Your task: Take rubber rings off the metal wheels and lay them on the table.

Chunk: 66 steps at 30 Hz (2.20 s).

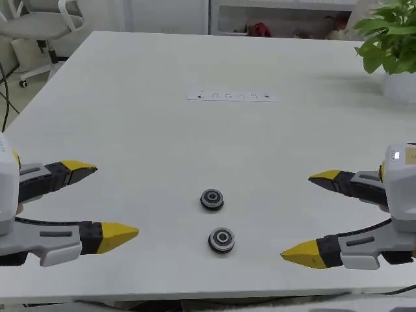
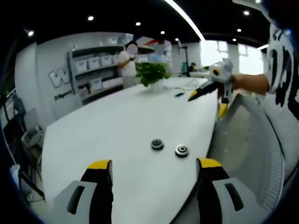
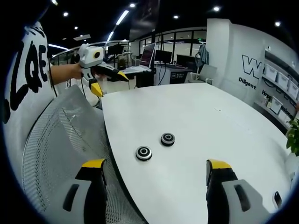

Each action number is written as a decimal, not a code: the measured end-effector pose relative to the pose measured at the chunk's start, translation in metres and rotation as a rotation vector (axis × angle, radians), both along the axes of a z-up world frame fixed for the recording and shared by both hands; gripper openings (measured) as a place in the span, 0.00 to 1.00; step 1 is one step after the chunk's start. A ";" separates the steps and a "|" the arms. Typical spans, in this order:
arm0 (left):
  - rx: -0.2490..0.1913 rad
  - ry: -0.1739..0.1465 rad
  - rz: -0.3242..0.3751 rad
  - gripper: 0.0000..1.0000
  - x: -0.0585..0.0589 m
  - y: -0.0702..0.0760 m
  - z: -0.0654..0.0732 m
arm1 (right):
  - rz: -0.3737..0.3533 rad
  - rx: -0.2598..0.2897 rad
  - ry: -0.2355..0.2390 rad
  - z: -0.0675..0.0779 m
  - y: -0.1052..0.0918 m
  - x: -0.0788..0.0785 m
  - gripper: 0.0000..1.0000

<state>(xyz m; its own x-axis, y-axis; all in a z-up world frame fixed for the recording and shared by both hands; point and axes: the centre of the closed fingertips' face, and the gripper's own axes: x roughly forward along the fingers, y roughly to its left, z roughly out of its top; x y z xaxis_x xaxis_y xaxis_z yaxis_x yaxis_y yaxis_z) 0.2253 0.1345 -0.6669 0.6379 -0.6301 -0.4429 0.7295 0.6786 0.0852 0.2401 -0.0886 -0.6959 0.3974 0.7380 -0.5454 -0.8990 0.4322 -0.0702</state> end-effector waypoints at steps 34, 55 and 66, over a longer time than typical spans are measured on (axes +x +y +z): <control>0.006 -0.011 -0.026 0.74 0.004 -0.005 0.003 | 0.011 0.010 -0.015 0.006 0.003 0.005 0.83; 0.031 -0.033 -0.062 0.74 0.013 -0.011 0.005 | 0.030 0.016 -0.031 0.005 0.005 0.014 0.80; 0.034 -0.053 -0.095 0.74 0.020 -0.019 0.011 | 0.063 0.034 -0.040 0.010 0.014 0.017 0.78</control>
